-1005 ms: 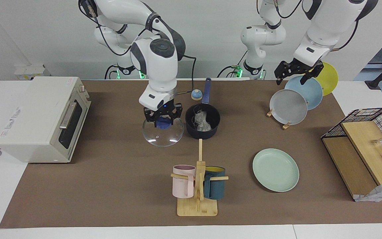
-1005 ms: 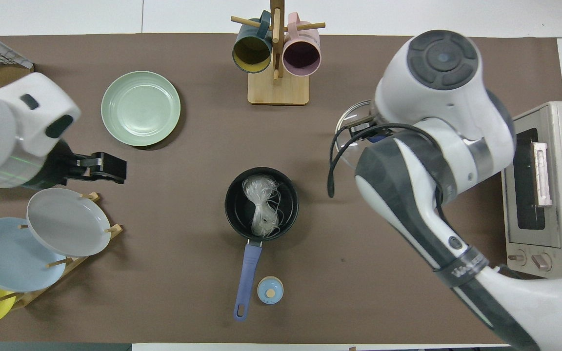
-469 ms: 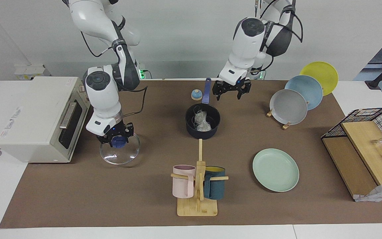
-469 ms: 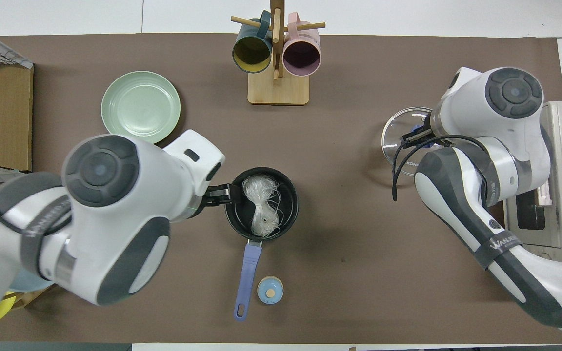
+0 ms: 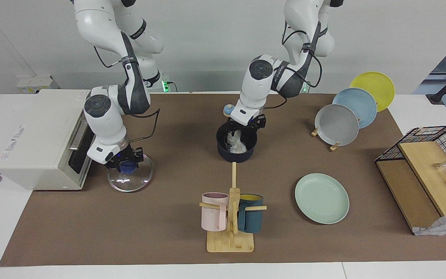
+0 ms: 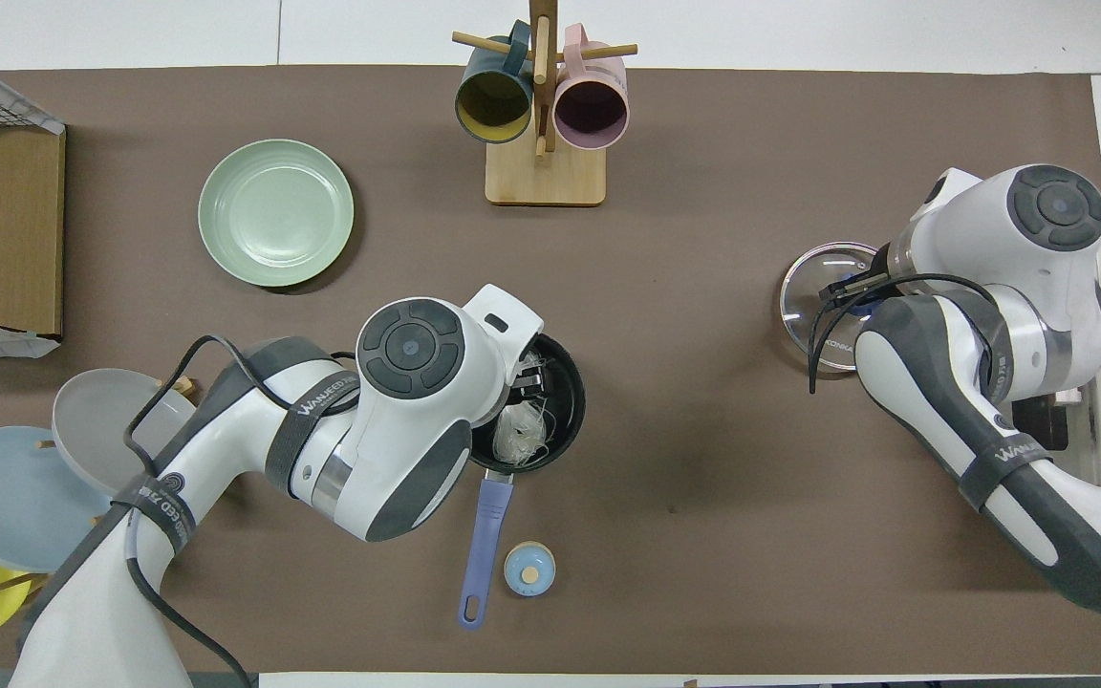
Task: Transfer vermicelli from pot to plate
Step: 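Grasp the vermicelli with the left gripper while the right gripper sets down the lid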
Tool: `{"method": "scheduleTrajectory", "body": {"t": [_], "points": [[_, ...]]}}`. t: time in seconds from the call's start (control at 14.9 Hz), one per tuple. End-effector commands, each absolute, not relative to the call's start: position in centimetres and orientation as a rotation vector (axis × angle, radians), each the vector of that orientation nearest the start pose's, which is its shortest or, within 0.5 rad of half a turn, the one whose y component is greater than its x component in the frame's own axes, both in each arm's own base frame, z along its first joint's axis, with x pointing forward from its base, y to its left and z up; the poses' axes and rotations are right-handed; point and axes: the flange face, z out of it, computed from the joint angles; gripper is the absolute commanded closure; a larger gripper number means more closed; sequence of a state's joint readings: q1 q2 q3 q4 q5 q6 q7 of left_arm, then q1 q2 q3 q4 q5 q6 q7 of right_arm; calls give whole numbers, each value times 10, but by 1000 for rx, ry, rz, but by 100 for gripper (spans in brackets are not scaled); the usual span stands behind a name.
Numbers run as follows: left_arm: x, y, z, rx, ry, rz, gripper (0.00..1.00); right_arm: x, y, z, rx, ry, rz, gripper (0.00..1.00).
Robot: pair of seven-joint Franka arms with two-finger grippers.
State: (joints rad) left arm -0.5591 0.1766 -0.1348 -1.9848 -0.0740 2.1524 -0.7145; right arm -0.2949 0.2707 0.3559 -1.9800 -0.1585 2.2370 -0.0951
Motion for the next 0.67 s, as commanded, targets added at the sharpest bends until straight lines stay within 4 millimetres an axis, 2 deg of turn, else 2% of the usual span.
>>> {"method": "scheduleTrajectory", "body": {"t": [0.0, 0.07, 0.2, 0.34, 0.4, 0.47, 0.6], "points": [[448, -386, 369, -3207, -130, 101, 0, 593, 25, 336, -3122, -380, -26, 47], [448, -389, 360, -3204, -142, 109, 0, 591, 25, 333, -3122, -382, -30, 46], [439, -401, 346, -3198, -116, 122, 0, 585, 26, 325, -3122, -384, -46, 38], [437, -405, 333, -3189, -106, 142, 0, 588, 27, 328, -3124, -385, -58, 8], [435, -407, 330, -3185, -94, 149, 0, 591, 25, 335, -3125, -379, -65, 0], [434, -409, 330, -3186, -86, 148, 0, 596, 25, 347, -3129, -381, -67, 0], [433, -409, 327, -3182, -71, 154, 0, 605, 24, 389, -3145, -373, -13, 0]]}}
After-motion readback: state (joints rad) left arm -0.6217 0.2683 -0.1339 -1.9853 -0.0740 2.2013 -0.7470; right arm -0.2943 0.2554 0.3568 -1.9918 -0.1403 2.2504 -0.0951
